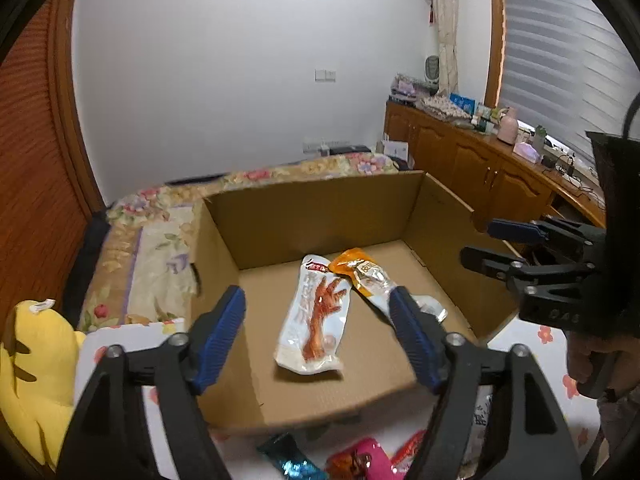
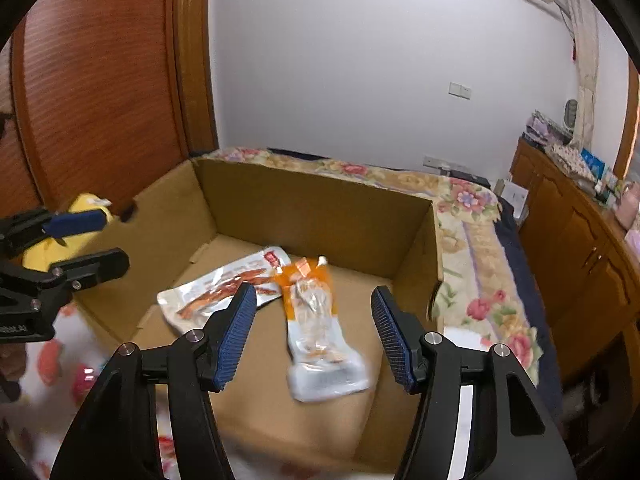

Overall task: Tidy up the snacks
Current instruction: 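Open both tools to drop the pouches into the box, then grasp the clear wafer pack with the right tool while the left tool reaches the silver pouch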

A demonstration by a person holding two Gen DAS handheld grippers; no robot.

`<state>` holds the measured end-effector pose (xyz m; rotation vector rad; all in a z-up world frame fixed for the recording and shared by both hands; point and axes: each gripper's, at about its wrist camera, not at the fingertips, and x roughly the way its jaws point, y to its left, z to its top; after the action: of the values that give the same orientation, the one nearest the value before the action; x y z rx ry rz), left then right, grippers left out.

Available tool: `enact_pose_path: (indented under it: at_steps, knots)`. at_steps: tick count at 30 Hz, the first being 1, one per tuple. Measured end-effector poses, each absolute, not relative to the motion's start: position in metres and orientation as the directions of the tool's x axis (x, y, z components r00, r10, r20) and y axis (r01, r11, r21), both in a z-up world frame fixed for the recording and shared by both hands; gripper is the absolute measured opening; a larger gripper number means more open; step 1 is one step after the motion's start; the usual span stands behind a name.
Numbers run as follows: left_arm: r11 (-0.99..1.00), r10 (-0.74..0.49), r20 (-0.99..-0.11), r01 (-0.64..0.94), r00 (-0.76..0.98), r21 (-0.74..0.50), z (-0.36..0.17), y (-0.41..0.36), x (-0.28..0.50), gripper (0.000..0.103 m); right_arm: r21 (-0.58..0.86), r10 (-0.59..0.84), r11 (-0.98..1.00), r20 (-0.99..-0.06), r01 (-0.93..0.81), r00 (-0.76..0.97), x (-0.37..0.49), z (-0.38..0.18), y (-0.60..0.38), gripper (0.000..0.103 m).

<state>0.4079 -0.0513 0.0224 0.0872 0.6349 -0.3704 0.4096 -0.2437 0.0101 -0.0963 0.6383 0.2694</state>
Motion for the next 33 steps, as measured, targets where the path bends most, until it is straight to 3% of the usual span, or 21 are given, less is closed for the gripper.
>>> enact_pose_path:
  at_steps: [6,9,11,22,33]
  knots:
    - [0.929,-0.325,-0.563,0.369,0.76,-0.038,0.037,-0.039,0.366,0.078,0.061,0.268,0.957,-0.551,-0.283,0.79,0.353,0.028,-0.254,0.061]
    - [0.923,-0.329,-0.566,0.383,0.756,-0.026,0.037,-0.035,0.342,0.083,0.087,0.295,0.951,-0.549,-0.297,0.782,0.325,0.029,-0.259,0.061]
    - [0.922,-0.326,-0.568,0.387,0.756,-0.015,0.036,-0.034,0.329,0.088,0.094,0.3,0.949,-0.556,-0.3,0.775,0.307,0.024,-0.255,0.061]
    - [0.899,-0.374,-0.608,0.434,0.7,-0.054,0.012,-0.023,0.269,0.089,0.127,0.313,0.944,-0.636,-0.304,0.706,0.249,-0.035,-0.225,0.061]
    - [0.91,-0.306,-0.649,0.415,0.697,0.018,-0.022,-0.011,0.233,0.089,0.121,0.3,0.944,-0.701,-0.307,0.646,0.241,-0.081,-0.192,0.066]
